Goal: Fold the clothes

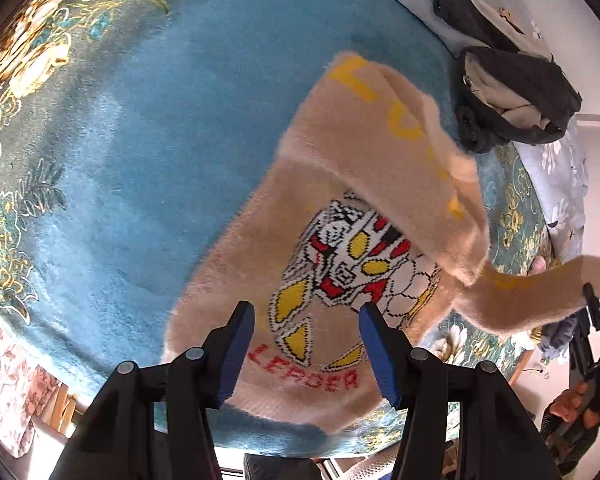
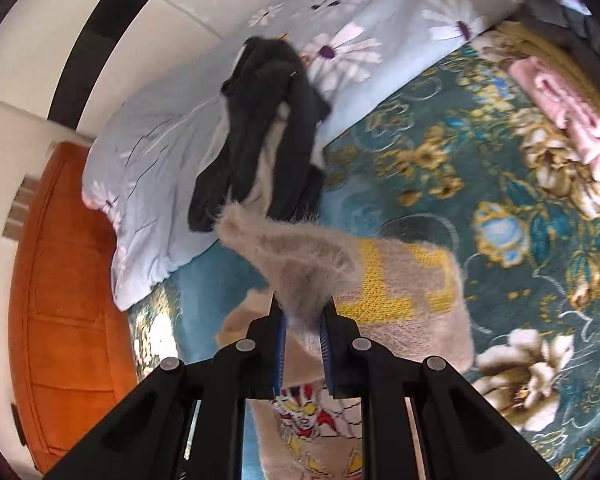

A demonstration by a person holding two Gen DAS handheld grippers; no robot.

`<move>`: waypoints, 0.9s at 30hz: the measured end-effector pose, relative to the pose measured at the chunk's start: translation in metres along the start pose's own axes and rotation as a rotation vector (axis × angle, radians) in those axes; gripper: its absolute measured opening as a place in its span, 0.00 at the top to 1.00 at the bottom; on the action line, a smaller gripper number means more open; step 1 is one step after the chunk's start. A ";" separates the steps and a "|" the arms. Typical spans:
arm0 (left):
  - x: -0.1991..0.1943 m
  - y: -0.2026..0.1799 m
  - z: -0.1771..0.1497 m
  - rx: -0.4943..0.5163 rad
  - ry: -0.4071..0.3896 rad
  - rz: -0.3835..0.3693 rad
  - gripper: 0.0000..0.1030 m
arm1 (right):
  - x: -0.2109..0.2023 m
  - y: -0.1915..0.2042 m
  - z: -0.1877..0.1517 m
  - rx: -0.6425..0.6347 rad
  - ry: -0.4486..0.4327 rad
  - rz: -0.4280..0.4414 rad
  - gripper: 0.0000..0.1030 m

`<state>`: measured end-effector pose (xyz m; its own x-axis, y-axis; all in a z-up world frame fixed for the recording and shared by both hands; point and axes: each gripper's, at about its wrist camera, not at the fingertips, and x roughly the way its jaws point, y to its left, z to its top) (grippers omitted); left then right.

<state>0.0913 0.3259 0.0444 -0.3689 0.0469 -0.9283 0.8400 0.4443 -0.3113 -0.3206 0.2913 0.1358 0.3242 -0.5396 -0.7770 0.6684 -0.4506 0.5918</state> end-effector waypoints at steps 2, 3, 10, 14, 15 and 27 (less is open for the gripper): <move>-0.006 0.027 0.001 -0.033 -0.011 -0.002 0.43 | 0.031 0.027 -0.014 -0.011 0.057 0.030 0.85; -0.009 0.041 0.001 -0.050 -0.018 0.001 0.43 | 0.048 0.042 -0.021 -0.020 0.086 0.036 0.85; -0.027 0.124 -0.004 -0.135 -0.049 0.037 0.43 | 0.154 0.118 -0.079 -0.121 0.254 -0.008 0.85; -0.025 0.153 -0.007 -0.169 -0.034 0.030 0.43 | 0.203 0.127 -0.104 -0.144 0.326 -0.098 0.85; -0.023 0.157 -0.007 -0.170 -0.027 0.029 0.43 | 0.212 0.128 -0.108 -0.145 0.341 -0.120 0.84; 0.005 0.133 0.000 0.042 0.071 0.037 0.39 | 0.219 0.132 -0.137 -0.142 0.415 -0.060 0.53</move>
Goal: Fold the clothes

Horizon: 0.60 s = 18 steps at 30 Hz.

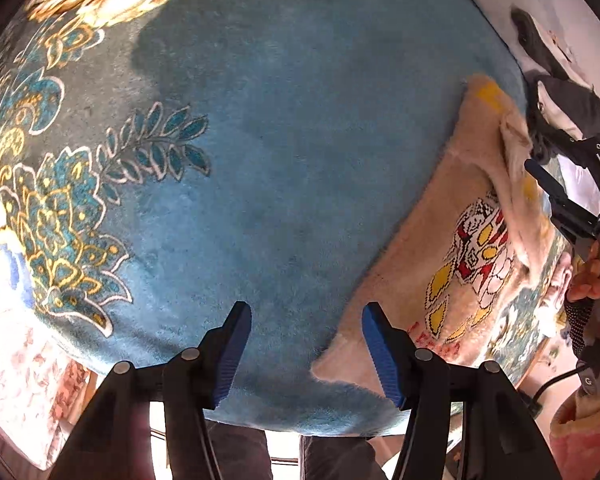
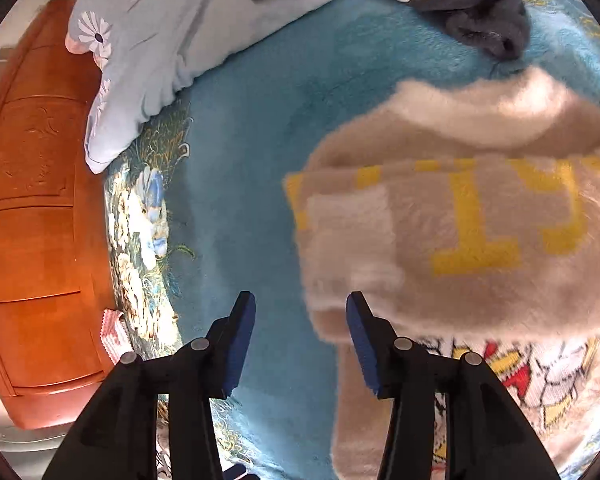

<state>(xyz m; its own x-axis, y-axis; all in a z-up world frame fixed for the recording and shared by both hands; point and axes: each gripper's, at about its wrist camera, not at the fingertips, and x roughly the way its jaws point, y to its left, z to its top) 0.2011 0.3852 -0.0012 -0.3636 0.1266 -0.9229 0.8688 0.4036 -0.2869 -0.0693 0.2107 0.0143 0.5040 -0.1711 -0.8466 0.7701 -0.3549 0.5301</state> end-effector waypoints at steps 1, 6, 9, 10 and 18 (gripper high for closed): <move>0.003 -0.007 0.002 0.036 0.005 0.005 0.39 | -0.012 -0.008 -0.005 0.027 -0.027 0.019 0.53; 0.035 -0.045 0.010 0.214 0.058 0.027 0.38 | -0.068 -0.097 -0.044 0.216 -0.116 0.031 0.53; 0.062 -0.063 0.012 0.306 0.091 0.046 0.38 | -0.093 -0.170 -0.086 0.369 -0.120 -0.080 0.52; 0.072 -0.066 0.010 0.327 0.107 0.055 0.38 | -0.099 -0.195 -0.102 0.427 -0.111 -0.104 0.53; 0.122 -0.052 -0.010 0.229 0.176 0.081 0.38 | -0.102 -0.299 -0.174 0.702 -0.080 -0.126 0.52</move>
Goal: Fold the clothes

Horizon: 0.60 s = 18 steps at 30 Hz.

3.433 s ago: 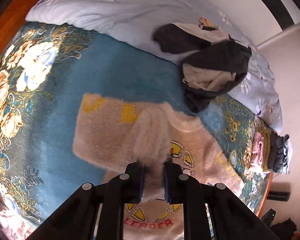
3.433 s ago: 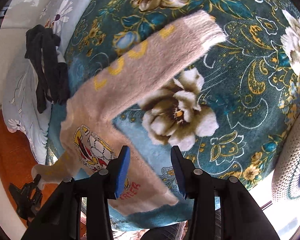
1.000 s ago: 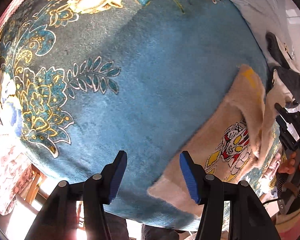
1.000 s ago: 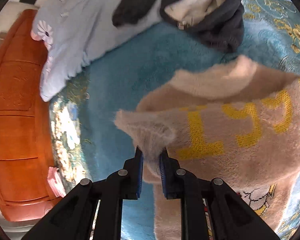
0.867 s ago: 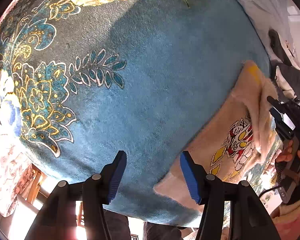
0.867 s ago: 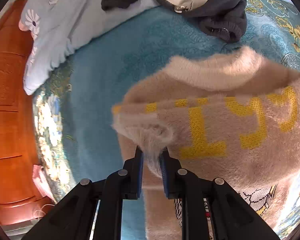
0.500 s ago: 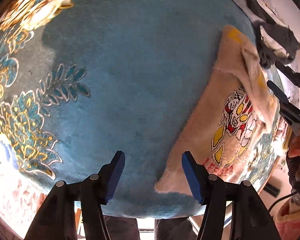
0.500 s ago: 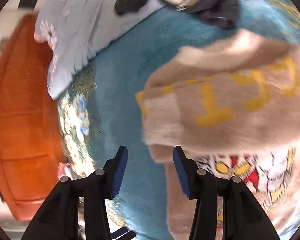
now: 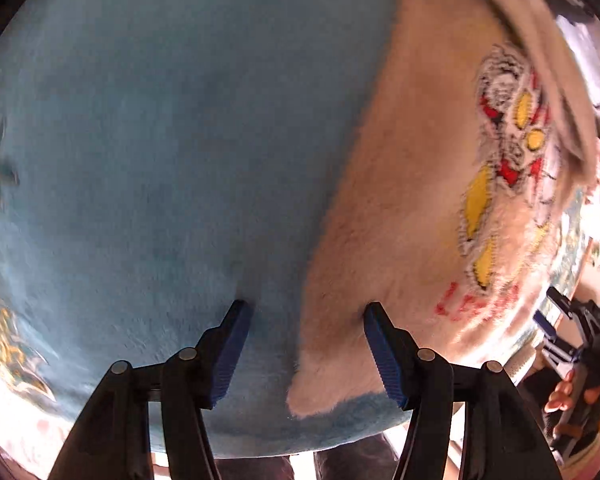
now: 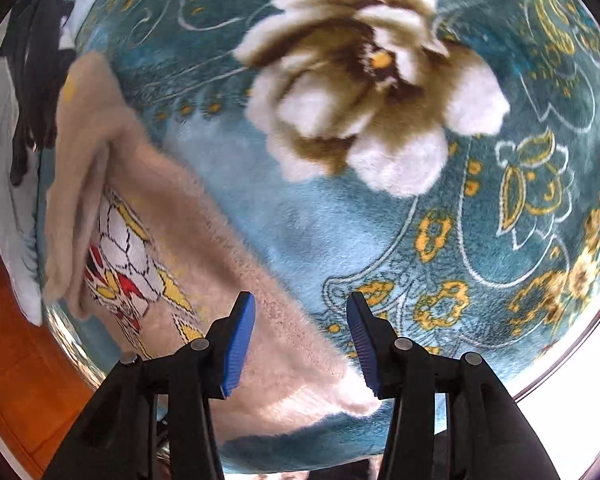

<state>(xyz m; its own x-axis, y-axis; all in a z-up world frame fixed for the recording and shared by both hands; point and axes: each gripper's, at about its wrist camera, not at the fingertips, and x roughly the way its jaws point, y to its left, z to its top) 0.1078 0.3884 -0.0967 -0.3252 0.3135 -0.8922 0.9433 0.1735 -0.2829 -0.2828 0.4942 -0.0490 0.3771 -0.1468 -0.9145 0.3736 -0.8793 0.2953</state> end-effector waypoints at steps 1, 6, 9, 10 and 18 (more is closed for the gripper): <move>-0.001 0.001 -0.002 -0.013 -0.021 -0.005 0.38 | 0.004 -0.005 0.001 0.039 0.002 0.043 0.52; -0.004 0.007 -0.013 -0.118 -0.075 -0.052 0.38 | 0.034 0.012 -0.002 -0.085 0.095 0.036 0.52; -0.001 0.007 -0.018 -0.183 -0.112 -0.031 0.38 | 0.043 0.026 -0.009 -0.241 0.154 -0.016 0.52; 0.000 0.005 -0.019 -0.199 -0.126 -0.018 0.38 | 0.046 0.027 -0.010 -0.276 0.180 -0.022 0.52; 0.008 -0.024 -0.033 -0.183 -0.135 0.048 0.73 | 0.049 0.031 -0.005 -0.313 0.289 0.032 0.85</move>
<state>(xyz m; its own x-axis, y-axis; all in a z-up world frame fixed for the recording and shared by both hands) 0.0799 0.4172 -0.0854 -0.2568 0.1994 -0.9457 0.9259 0.3314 -0.1815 -0.2481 0.4620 -0.0827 0.5977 0.0007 -0.8017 0.5808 -0.6896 0.4325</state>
